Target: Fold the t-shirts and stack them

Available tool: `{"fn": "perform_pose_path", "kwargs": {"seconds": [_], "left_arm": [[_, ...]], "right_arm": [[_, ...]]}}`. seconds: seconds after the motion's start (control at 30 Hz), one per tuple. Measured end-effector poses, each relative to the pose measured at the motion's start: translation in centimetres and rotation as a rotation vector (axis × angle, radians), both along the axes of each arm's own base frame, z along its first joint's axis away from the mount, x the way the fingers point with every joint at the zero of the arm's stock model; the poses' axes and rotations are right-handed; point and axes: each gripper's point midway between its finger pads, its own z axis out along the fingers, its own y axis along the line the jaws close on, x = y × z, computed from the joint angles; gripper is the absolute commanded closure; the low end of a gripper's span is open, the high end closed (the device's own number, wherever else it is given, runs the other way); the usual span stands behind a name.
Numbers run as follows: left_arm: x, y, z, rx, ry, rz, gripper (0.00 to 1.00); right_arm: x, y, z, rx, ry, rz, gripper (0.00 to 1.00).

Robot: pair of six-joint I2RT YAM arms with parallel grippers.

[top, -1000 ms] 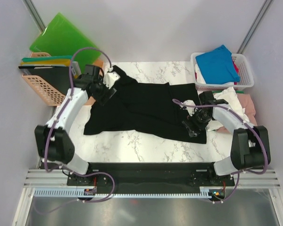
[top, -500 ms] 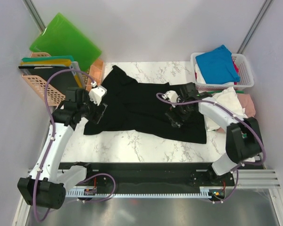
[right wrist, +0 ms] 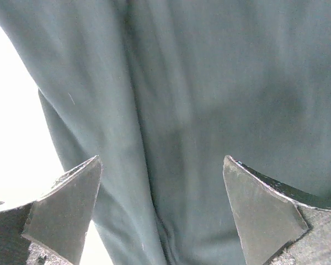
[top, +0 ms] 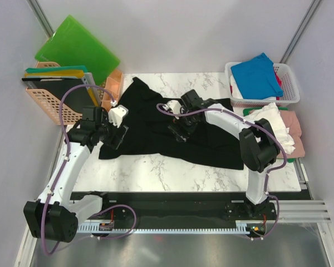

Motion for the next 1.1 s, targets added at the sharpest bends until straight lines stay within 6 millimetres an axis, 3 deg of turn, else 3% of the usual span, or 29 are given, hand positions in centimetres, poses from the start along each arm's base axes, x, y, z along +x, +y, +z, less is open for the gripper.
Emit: {"fn": "perform_pose_path", "kwargs": {"seconds": [0.1, 0.23, 0.33, 0.43, 0.53, 0.73, 0.9, 1.1], "left_arm": [[0.1, 0.0, -0.6, 0.003, 0.021, 0.001, 0.18], [0.2, 0.0, -0.7, 0.004, 0.025, 0.001, 0.18], [0.2, 0.1, -0.7, 0.009, 0.022, 0.006, 0.18], [0.3, 0.3, -0.6, 0.017, 0.019, 0.014, 0.18], [0.2, 0.5, -0.7, 0.021, 0.018, 0.02, 0.18], [0.1, 0.6, -0.9, 0.023, 0.02, 0.023, 0.18], [0.3, 0.6, -1.4, 0.024, 0.036, 0.022, 0.18], [0.6, 0.4, -2.5, 0.023, 0.076, 0.017, 0.18]], "right_arm": [[0.9, 3.5, 0.9, 0.021, -0.044, 0.046, 0.02], [1.3, 6.6, -1.0, 0.02, -0.025, 0.086, 0.02], [0.6, 7.6, -4.0, 0.013, 0.05, 0.103, 0.02], [0.8, 9.0, -3.4, 0.05, 0.051, 0.119, 0.02], [-0.2, 9.5, -4.1, 0.053, 0.071, 0.143, 0.02], [-4.1, 8.8, -4.4, 0.054, 0.057, 0.249, 0.02], [-8.2, 6.5, -4.6, 0.022, 0.067, 0.338, 0.02], [-10.8, 3.9, -4.6, -0.015, 0.083, 0.378, 0.02]]}}
